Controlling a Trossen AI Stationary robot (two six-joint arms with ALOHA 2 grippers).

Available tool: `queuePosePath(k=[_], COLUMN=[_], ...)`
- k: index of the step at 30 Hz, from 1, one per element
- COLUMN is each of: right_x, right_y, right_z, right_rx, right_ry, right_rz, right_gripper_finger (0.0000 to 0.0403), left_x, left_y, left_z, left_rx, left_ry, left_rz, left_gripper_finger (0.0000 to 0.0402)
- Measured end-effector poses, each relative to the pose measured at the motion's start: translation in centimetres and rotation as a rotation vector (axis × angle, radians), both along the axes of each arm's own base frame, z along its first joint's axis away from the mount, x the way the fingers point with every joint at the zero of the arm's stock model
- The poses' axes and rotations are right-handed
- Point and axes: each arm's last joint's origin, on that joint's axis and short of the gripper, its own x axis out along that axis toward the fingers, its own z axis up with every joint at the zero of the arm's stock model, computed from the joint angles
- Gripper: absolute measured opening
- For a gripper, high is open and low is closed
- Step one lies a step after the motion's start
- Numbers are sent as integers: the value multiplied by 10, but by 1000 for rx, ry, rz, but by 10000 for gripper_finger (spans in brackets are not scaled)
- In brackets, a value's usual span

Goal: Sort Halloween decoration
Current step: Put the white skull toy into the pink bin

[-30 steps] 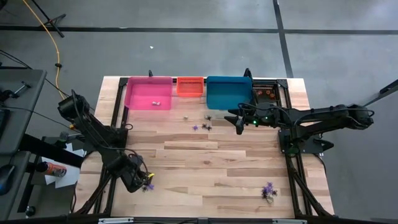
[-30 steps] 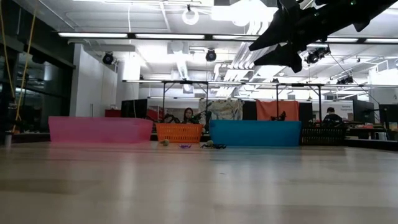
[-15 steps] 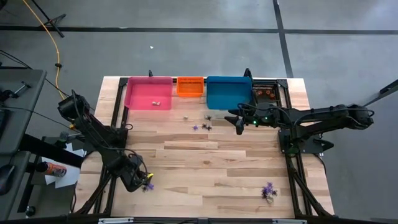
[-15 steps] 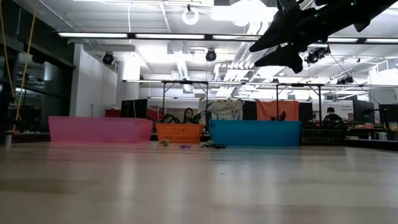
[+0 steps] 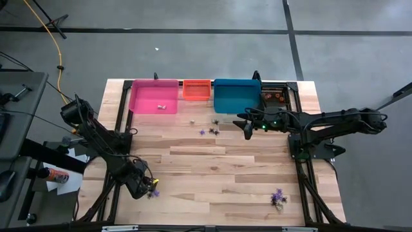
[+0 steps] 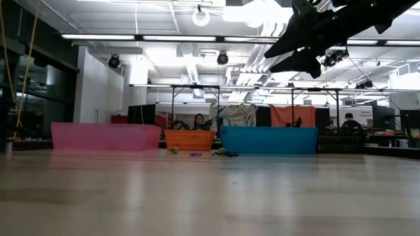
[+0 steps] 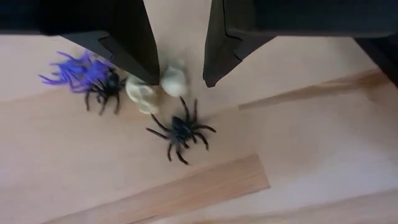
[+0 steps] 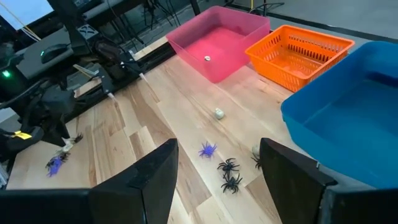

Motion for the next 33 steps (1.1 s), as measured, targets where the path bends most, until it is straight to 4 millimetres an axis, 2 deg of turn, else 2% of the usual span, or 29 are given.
queuePosePath(k=[17, 27, 33], right_x=[0, -1, -1], right_y=[0, 0, 0], right_z=[-1, -1, -1], right_rx=[3, 4, 4], right_ry=[11, 13, 15], right_rz=[-2, -2, -3], right_gripper_finger=[220, 220, 220], left_x=[4, 3, -2], left_y=[-6, -5, 1], left_z=[-11, -9, 7], left_rx=[3, -10, -50], left_ry=[27, 20, -14], left_rz=[-2, -45, -112], left_gripper_finger=[110, 26, 12])
